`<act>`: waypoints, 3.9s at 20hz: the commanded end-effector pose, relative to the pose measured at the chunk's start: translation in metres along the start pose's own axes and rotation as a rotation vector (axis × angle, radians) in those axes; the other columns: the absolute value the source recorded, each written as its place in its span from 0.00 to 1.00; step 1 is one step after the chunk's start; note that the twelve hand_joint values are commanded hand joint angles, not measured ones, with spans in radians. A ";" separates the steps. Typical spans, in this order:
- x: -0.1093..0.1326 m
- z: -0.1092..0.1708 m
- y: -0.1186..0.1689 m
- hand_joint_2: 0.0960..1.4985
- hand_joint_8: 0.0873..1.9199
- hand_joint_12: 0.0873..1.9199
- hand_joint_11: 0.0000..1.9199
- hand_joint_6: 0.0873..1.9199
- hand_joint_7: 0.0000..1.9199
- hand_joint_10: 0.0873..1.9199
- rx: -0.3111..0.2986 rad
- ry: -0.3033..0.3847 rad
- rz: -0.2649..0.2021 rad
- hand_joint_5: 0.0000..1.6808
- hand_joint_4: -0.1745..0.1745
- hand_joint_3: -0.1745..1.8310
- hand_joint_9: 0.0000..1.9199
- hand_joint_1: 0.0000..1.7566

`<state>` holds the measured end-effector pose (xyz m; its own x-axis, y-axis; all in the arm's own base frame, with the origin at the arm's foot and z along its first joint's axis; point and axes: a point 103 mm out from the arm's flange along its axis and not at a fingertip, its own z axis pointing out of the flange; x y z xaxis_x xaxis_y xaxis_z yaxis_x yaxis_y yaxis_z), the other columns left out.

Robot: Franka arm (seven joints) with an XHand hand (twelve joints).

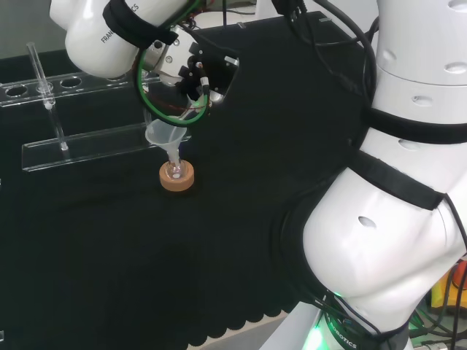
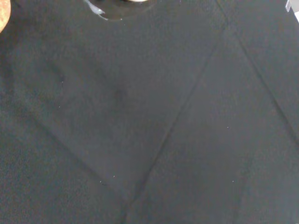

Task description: Pour all the NaCl from the weighing funnel into the round-bottom flask.

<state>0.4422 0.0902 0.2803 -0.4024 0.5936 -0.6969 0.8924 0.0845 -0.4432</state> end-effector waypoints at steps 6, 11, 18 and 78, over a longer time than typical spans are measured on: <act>0.008 -0.009 0.001 0.72 0.19 0.51 0.45 0.35 0.62 0.07 -0.018 -0.077 -0.018 0.70 0.93 0.00 0.68 0.62; 0.005 -0.006 0.000 0.72 0.19 0.51 0.45 0.35 0.62 0.07 -0.011 -0.147 -0.011 0.70 0.93 0.00 0.68 0.62; 0.013 -0.013 -0.002 0.72 0.19 0.51 0.45 0.35 0.62 0.07 -0.002 -0.215 0.002 0.70 0.94 0.00 0.68 0.62; 0.029 -0.047 -0.013 0.72 0.18 0.51 0.44 0.35 0.62 0.06 -0.088 -0.572 0.075 0.70 0.96 0.00 0.68 0.62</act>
<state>0.4292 0.1423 0.2906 -0.3628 0.0684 -0.9294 0.9262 0.1367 -0.3515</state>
